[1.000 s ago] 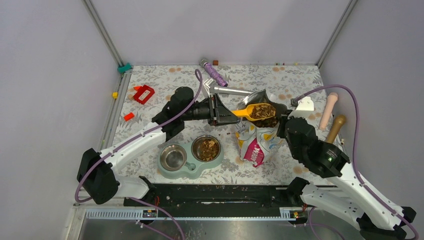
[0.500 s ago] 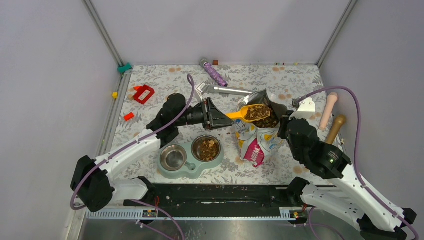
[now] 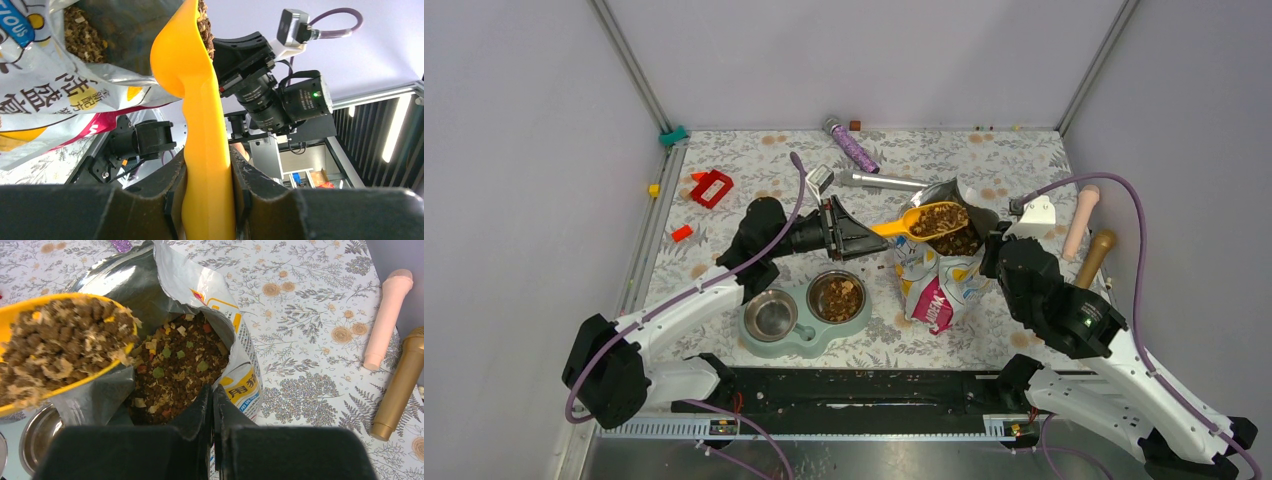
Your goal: Serve the pet food
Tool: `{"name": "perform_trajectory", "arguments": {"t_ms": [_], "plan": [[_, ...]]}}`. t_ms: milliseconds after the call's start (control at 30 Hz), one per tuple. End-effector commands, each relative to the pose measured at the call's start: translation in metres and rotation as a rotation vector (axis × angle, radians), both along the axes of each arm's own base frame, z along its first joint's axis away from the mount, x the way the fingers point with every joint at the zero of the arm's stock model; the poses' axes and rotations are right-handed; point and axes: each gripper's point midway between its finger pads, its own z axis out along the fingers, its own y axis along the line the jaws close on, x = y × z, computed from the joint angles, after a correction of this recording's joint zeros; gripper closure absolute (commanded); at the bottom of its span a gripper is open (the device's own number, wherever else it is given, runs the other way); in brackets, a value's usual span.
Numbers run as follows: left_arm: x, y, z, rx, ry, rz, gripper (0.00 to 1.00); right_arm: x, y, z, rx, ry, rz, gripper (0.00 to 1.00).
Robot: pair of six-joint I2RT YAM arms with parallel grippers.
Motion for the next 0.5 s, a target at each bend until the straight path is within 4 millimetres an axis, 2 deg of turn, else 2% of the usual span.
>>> {"name": "perform_trajectory", "arguments": {"t_ms": [0,467], "plan": [[-0.013,0.009,0.043,-0.13,-0.131,-0.03,1.0,0.004,-0.008,0.03,0.074,-0.102,-0.055,1.0],[-0.022,0.019,0.047,-0.171,-0.15,-0.022,1.0,0.002,-0.01,0.033,0.084,-0.11,-0.058,1.0]]}}
